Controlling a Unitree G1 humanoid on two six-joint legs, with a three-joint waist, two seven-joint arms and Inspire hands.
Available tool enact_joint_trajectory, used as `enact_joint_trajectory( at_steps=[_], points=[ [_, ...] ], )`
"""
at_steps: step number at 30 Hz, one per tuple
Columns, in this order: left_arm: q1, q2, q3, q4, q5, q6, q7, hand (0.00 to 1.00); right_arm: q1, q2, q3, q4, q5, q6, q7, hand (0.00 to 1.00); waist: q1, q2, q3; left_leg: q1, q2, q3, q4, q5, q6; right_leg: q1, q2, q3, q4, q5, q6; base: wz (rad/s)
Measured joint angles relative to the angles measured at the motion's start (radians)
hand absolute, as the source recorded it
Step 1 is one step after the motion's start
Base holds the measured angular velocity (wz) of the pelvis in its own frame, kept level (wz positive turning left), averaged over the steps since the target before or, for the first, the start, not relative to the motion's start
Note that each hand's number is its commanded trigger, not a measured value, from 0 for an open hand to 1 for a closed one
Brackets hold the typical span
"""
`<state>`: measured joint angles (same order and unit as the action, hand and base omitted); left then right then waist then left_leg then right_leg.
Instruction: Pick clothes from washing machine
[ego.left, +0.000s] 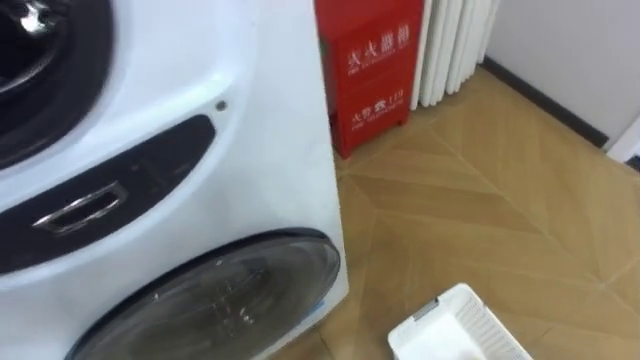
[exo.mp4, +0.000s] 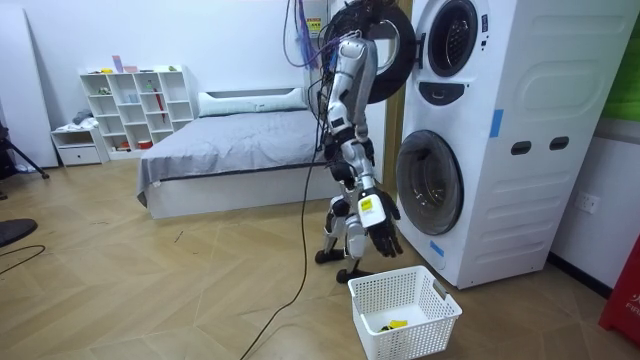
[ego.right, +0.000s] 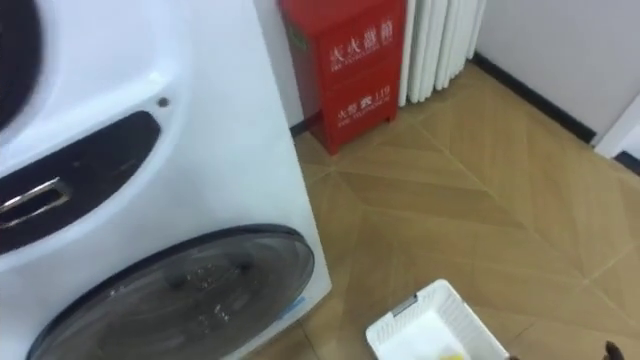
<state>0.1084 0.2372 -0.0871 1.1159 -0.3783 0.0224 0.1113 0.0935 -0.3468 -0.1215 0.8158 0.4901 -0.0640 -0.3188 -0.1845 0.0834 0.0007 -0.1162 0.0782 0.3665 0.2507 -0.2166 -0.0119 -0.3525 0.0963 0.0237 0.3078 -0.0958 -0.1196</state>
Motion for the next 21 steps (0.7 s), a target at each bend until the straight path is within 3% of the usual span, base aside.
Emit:
enact_joint_trajectory(
  at_steps=[3,4,5,8,11,14,16,21],
  points=[
    [0.043,0.001,0.037,-0.005,0.042,0.000,0.000,0.00,0.014,0.001,-0.045,0.135,0.121,0.001,0.035,0.00,0.002,-0.021,0.0036,0.059,0.000,-0.027,-0.024,0.000,-0.003,0.064,-0.005,-0.031,-0.010,-0.012,-0.008,0.32],
    [0.066,0.003,0.058,-0.022,0.060,0.000,0.003,0.00,0.035,0.005,-0.071,0.177,0.169,0.002,0.051,0.00,-0.001,-0.024,-0.0045,0.074,0.001,-0.051,-0.027,0.000,-0.004,0.093,-0.009,-0.055,-0.025,-0.015,-0.009,0.49],
    [0.075,0.004,0.067,-0.030,0.068,-0.001,0.005,0.00,0.047,0.008,-0.081,0.191,0.197,0.002,0.056,0.00,0.000,-0.028,-0.0070,0.083,0.001,-0.062,-0.030,0.000,-0.005,0.106,-0.009,-0.061,-0.030,-0.021,-0.005,0.50],
    [0.119,0.000,0.122,-0.036,0.094,-0.002,0.015,0.00,0.068,0.050,-0.149,0.285,0.295,0.027,0.089,0.00,0.005,-0.055,-0.0035,0.141,0.002,-0.081,-0.047,0.000,-0.006,0.169,-0.014,-0.090,-0.038,-0.036,-0.010,0.28],
    [0.141,-0.018,0.153,-0.035,0.137,0.001,0.015,0.00,0.092,0.085,-0.167,0.378,0.326,0.053,0.145,0.00,0.006,-0.079,-0.0019,0.179,0.003,-0.121,-0.054,0.002,-0.012,0.236,-0.027,-0.152,-0.064,-0.043,-0.013,0.47],
    [0.146,-0.035,0.169,-0.035,0.179,0.002,0.015,0.00,0.120,0.120,-0.170,0.441,0.335,0.081,0.194,0.00,0.047,-0.094,-0.0038,0.200,0.001,-0.155,-0.054,-0.001,-0.017,0.269,-0.029,-0.167,-0.075,-0.057,-0.001,0.38],
    [0.149,-0.051,0.196,-0.029,0.217,0.003,0.014,0.00,0.121,0.145,-0.157,0.444,0.272,0.091,0.235,0.00,0.086,-0.094,-0.0032,0.201,0.003,-0.166,-0.053,-0.005,-0.022,0.287,-0.032,-0.187,-0.089,-0.050,-0.004,0.15],
    [0.155,-0.056,0.206,0.004,0.265,0.019,0.022,0.00,0.063,0.158,-0.056,0.464,0.086,0.110,0.296,0.00,0.147,-0.095,0.0002,0.222,-0.004,-0.190,-0.055,-0.005,-0.022,0.317,-0.040,-0.206,-0.103,-0.054,0.009,0.19]
  ],
)
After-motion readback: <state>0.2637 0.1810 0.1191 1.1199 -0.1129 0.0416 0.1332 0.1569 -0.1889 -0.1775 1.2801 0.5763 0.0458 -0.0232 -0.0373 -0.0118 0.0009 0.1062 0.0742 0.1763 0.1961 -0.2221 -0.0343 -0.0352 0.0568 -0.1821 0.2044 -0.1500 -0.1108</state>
